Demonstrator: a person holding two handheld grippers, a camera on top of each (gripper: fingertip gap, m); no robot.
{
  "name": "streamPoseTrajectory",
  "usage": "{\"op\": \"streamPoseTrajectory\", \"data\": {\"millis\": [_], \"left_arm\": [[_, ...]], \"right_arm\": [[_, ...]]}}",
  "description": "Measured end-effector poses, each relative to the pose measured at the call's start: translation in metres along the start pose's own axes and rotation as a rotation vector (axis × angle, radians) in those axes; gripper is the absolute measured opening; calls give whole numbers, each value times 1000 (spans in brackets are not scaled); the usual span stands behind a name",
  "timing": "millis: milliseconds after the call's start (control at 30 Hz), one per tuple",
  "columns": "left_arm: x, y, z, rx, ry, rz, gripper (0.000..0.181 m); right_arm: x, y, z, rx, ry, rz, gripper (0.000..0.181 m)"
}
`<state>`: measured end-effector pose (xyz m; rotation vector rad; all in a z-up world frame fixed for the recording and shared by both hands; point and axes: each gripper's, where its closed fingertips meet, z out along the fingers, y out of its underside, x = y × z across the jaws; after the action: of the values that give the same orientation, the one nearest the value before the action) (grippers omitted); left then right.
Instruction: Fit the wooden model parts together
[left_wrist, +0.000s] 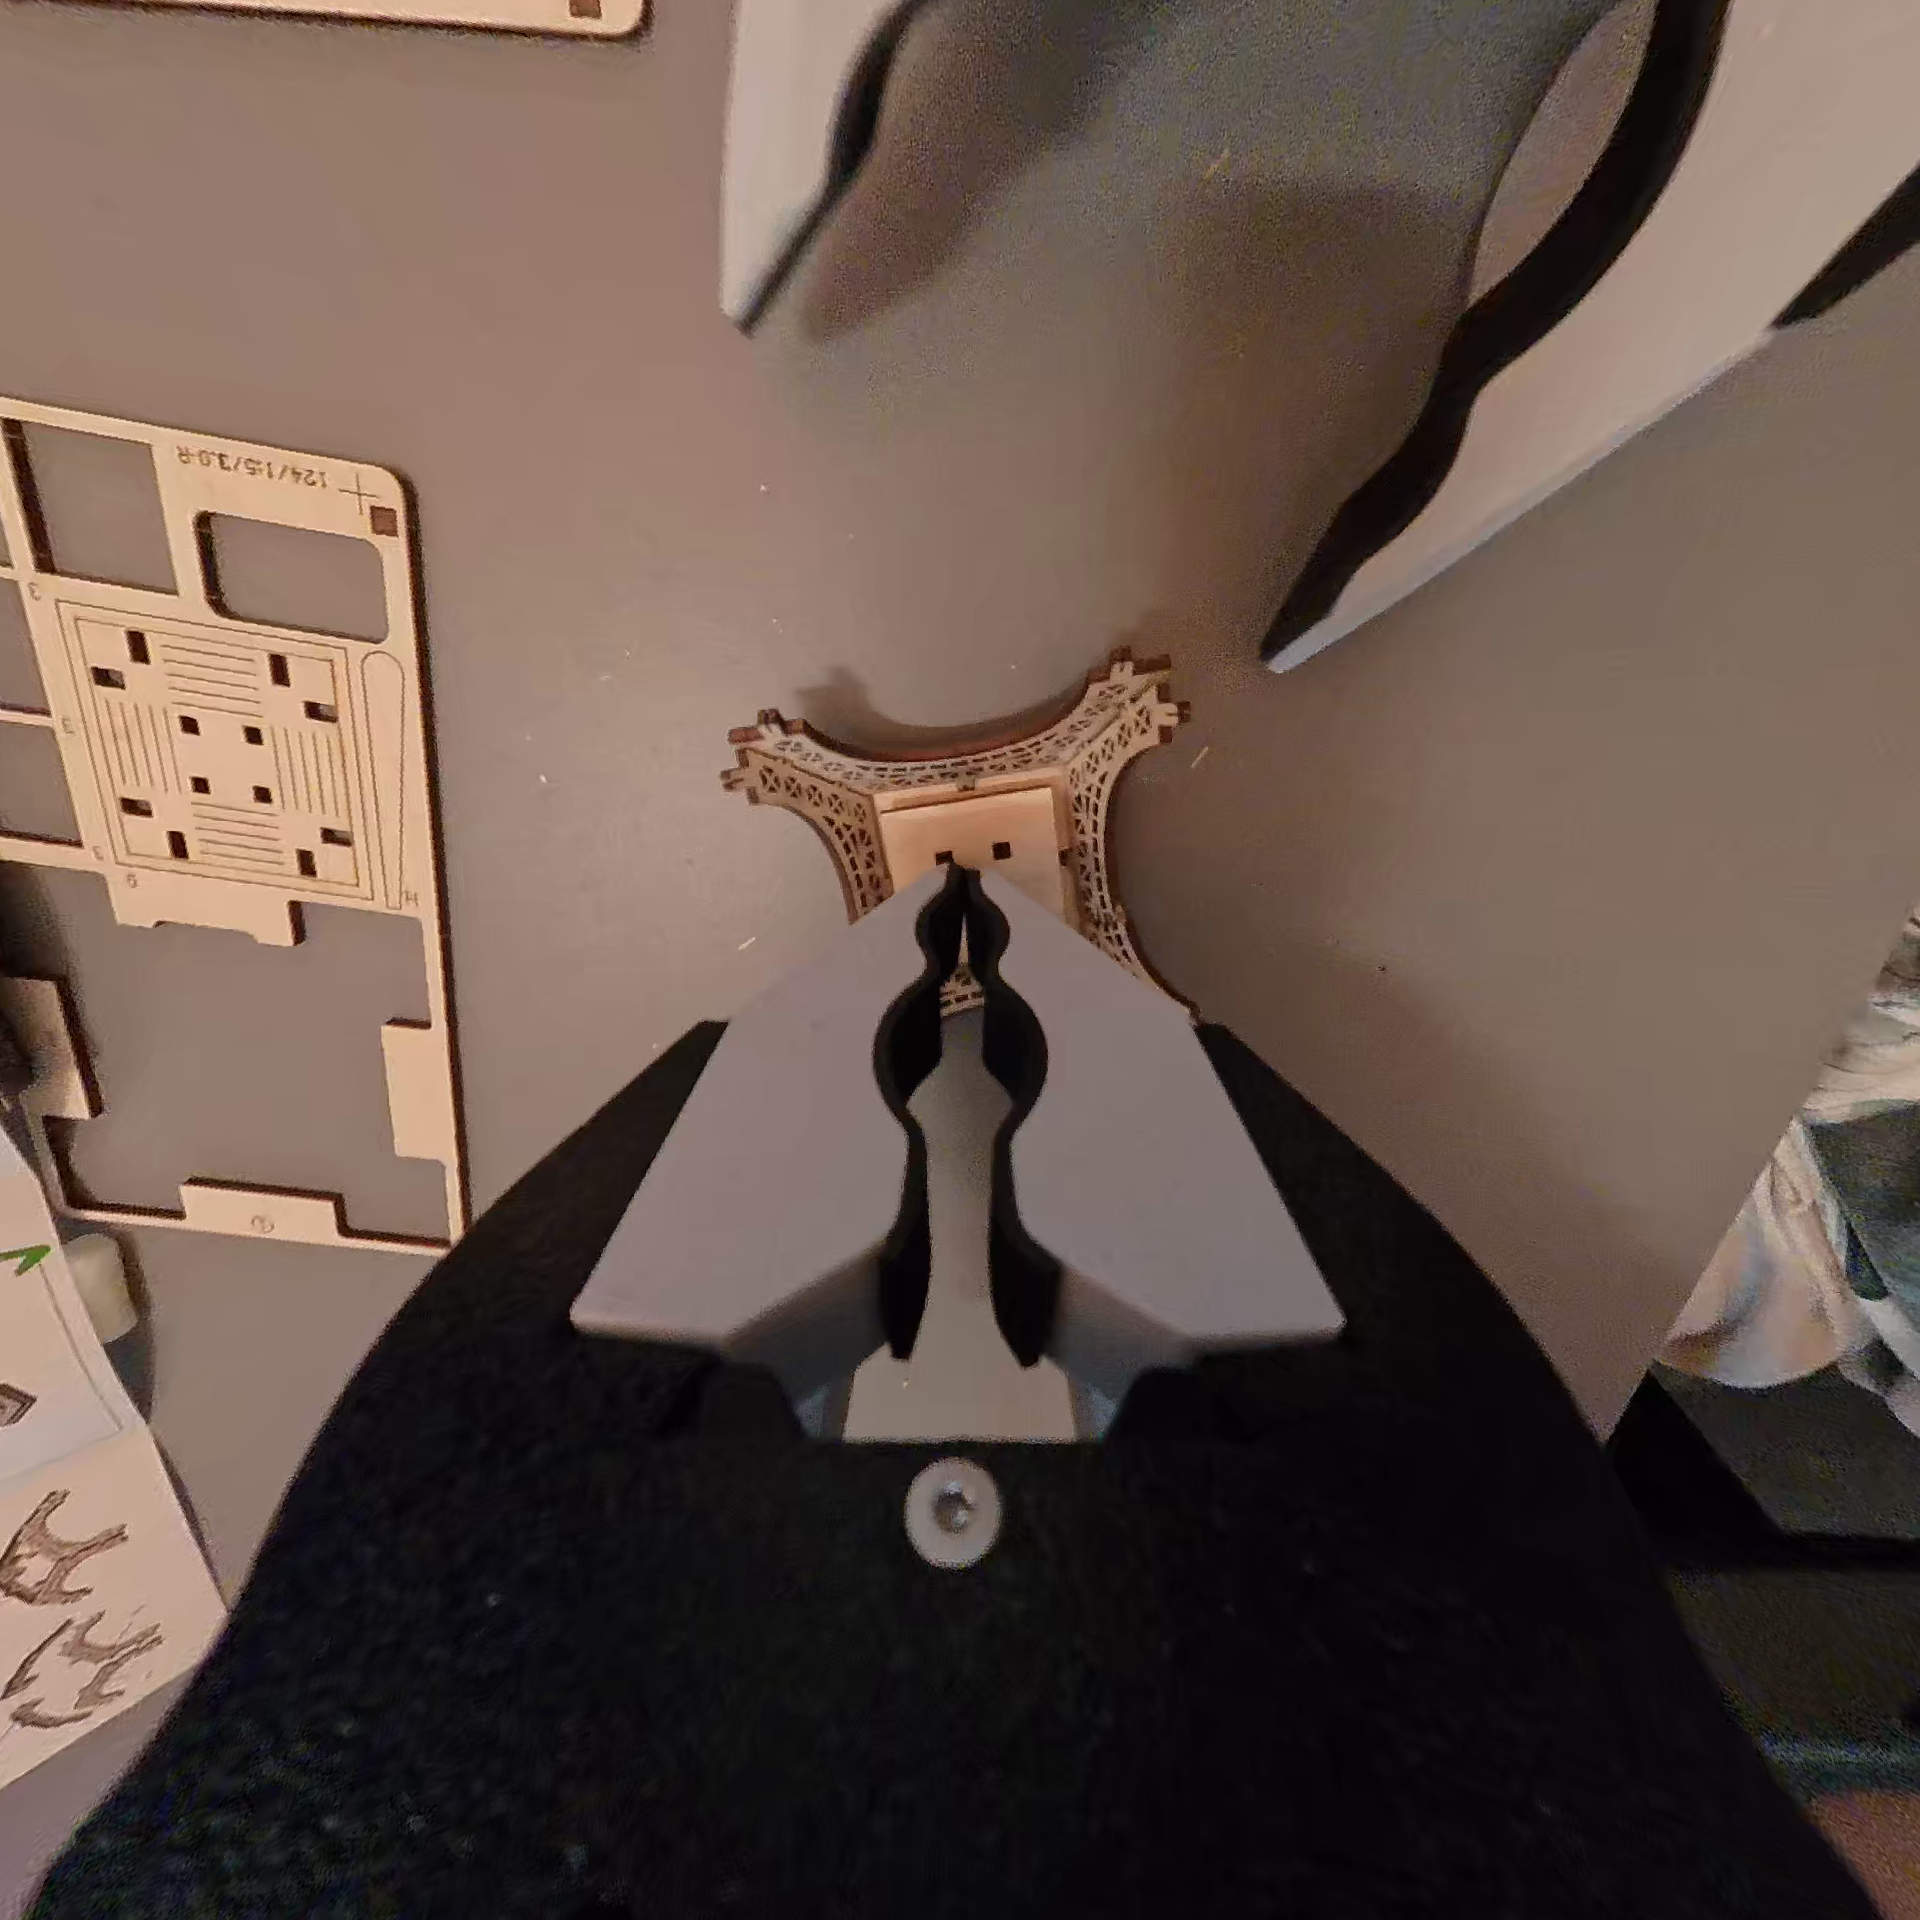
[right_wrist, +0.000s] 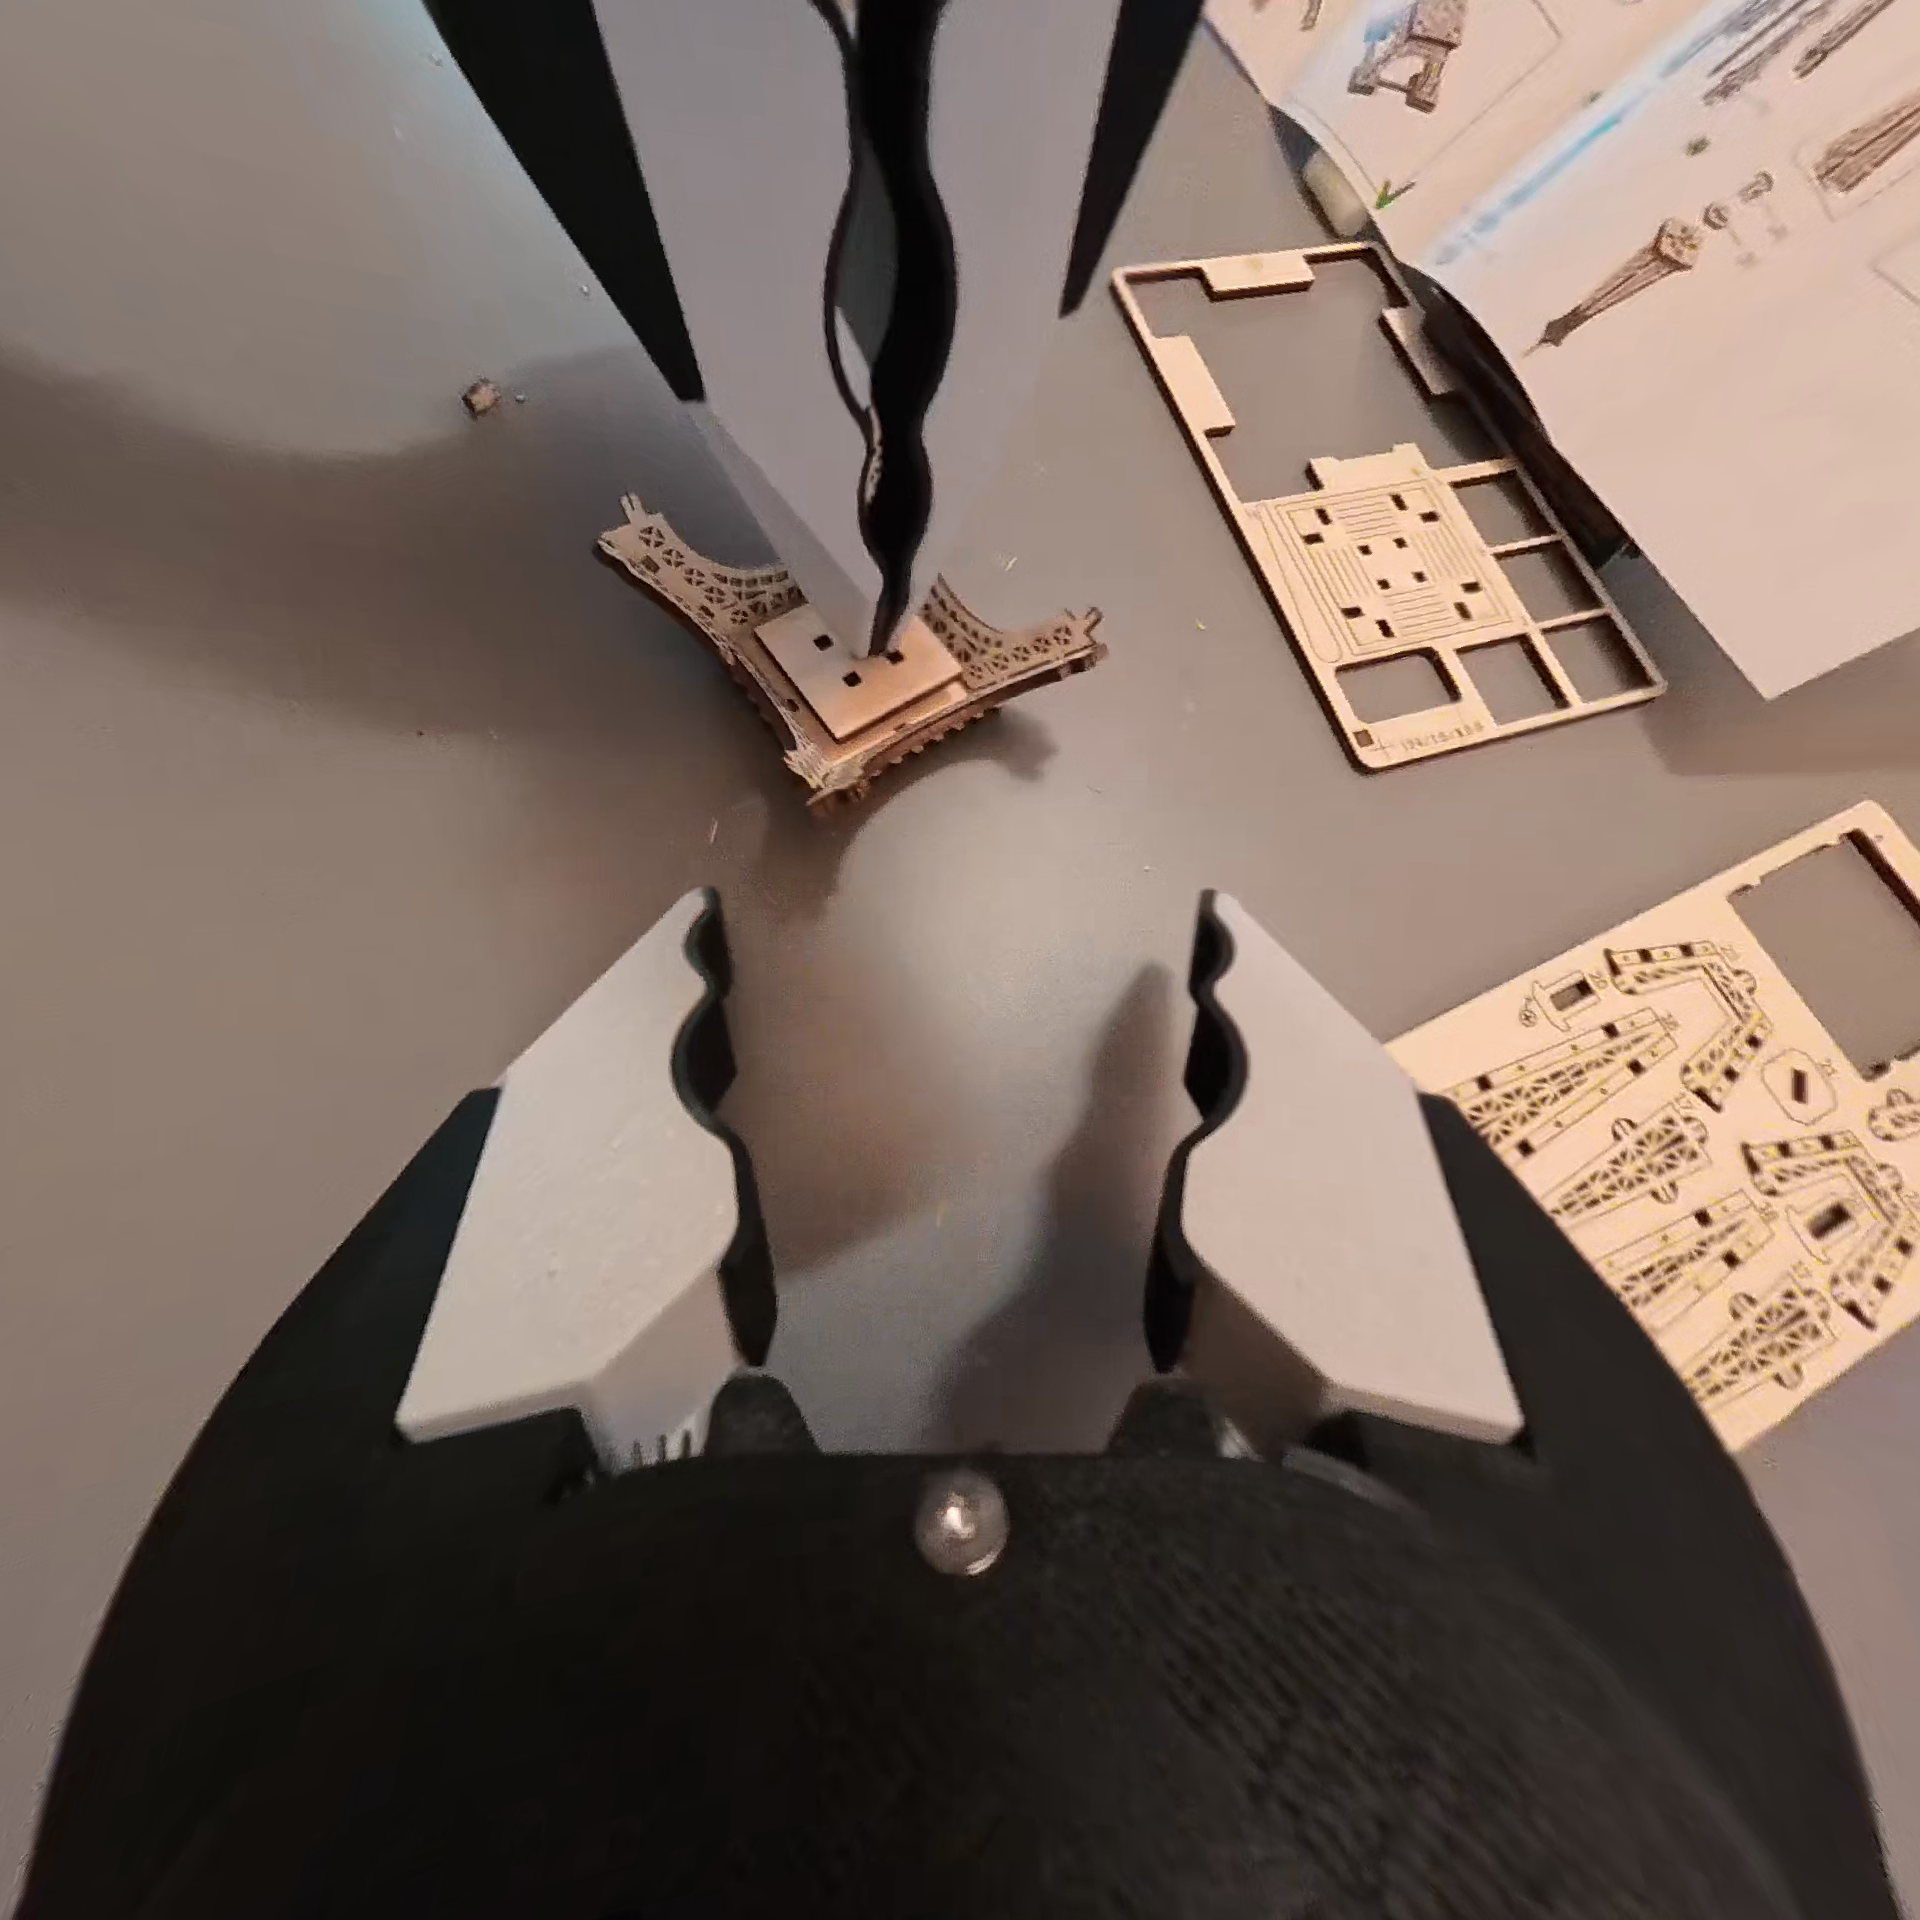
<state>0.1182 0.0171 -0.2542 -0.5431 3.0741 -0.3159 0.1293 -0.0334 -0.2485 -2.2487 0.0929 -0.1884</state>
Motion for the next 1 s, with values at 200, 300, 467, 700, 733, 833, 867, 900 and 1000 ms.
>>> {"op": "streamPoseTrajectory", "data": {"millis": [200,300,467,700,733,833,867,900,1000], "left_arm": [[1,0,0,82,-19,3,0],[1,2,-2,128,-28,-18,0],[-3,6,-40,298,-152,-97,4],[23,62,-45,473,-180,-231,7],[28,69,-40,482,-170,-217,7],[38,87,-28,482,-158,-96,13],[39,93,-25,475,-148,-71,15],[41,98,-22,473,-121,-53,16],[47,102,-20,510,-49,29,14]], "right_arm": [[1,-4,6,20,-28,64,96],[-6,-4,12,-4,-55,61,94],[-15,-5,16,-22,-78,45,90],[-16,-4,7,-21,-86,15,73],[-18,-7,5,-7,-102,18,70],[-33,-19,-6,50,-189,19,60],[-38,-22,-10,63,-214,14,56],[-45,-25,-12,69,-243,9,52],[-65,-30,-15,60,-316,-19,43]]}}
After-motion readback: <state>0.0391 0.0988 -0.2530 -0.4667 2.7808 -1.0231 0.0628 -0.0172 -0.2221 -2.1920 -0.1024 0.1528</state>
